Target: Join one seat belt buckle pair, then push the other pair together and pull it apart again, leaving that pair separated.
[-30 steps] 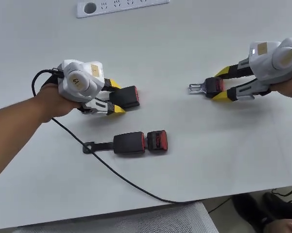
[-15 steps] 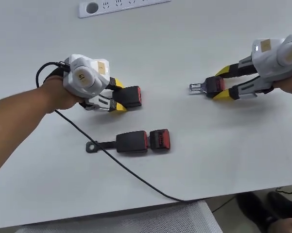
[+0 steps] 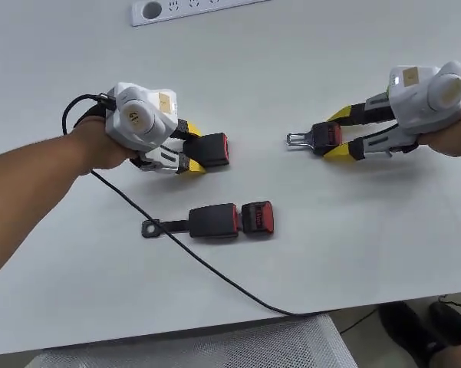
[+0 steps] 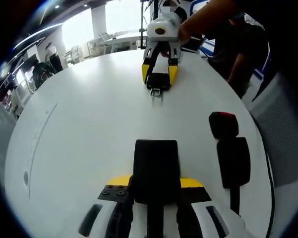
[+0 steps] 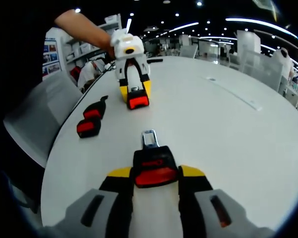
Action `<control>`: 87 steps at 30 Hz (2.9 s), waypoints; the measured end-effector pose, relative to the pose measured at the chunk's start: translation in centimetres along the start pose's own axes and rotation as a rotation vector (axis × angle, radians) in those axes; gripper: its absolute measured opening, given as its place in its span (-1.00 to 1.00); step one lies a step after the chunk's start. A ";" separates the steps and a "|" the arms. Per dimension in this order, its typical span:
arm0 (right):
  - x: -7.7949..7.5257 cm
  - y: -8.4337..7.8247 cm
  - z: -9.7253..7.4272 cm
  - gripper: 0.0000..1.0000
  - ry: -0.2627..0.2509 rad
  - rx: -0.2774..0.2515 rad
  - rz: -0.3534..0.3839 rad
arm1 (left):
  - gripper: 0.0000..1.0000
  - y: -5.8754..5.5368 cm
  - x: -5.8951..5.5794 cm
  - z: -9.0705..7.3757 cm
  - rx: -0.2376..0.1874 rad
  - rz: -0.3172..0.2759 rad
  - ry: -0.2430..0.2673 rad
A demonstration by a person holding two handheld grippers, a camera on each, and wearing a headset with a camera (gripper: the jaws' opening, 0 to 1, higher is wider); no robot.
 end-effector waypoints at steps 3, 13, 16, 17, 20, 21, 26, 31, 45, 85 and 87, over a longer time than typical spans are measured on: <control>0.4 0.9 0.8 -0.32 0.008 -0.019 -0.014 | -0.32 0.0 0.0 0.0 0.002 -0.002 -0.001; 1.4 3.0 2.6 -0.31 0.028 -0.070 -0.019 | -0.32 -0.1 0.0 0.0 0.004 -0.012 -0.004; 1.7 3.6 3.1 -0.31 0.030 -0.085 -0.012 | -0.32 -0.1 -0.1 -0.1 0.005 -0.011 -0.006; 1.8 3.9 3.3 -0.31 0.035 -0.096 -0.016 | -0.32 -0.1 -0.1 -0.1 0.006 -0.011 -0.006; 2.0 4.4 3.8 -0.31 0.037 -0.102 -0.010 | -0.32 -0.1 -0.1 -0.1 0.008 -0.011 -0.007; 2.1 4.6 4.1 -0.31 0.035 -0.106 -0.009 | -0.32 -0.1 -0.1 -0.1 0.009 -0.012 -0.007; 2.6 5.5 5.0 -0.31 0.038 -0.121 -0.006 | -0.32 -0.1 -0.2 -0.2 0.012 -0.011 -0.007; 3.2 6.3 5.8 -0.31 0.042 -0.119 -0.016 | -0.32 -0.1 -0.2 -0.2 0.017 -0.007 -0.007; 3.9 7.4 6.4 -0.31 0.028 -0.056 -0.081 | -0.32 0.0 -0.4 -0.3 0.047 0.023 -0.014; 3.7 9.0 8.1 -0.33 0.004 0.044 -0.039 | -0.33 -0.2 0.2 0.1 0.080 0.037 -0.007; 3.6 9.0 8.1 -0.33 0.003 0.046 -0.038 | -0.33 -0.3 0.3 0.2 0.080 0.034 -0.007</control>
Point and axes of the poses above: the centre of the closed fingertips' face, and the gripper's own axes: z roughly forward along the fingers, x roughly to its left, y roughly out of its top, the point moved 4 cm from there along -z, roughly backward along the fingers, and after that the axes turned 8 degrees about x, right-handed, at the moved point
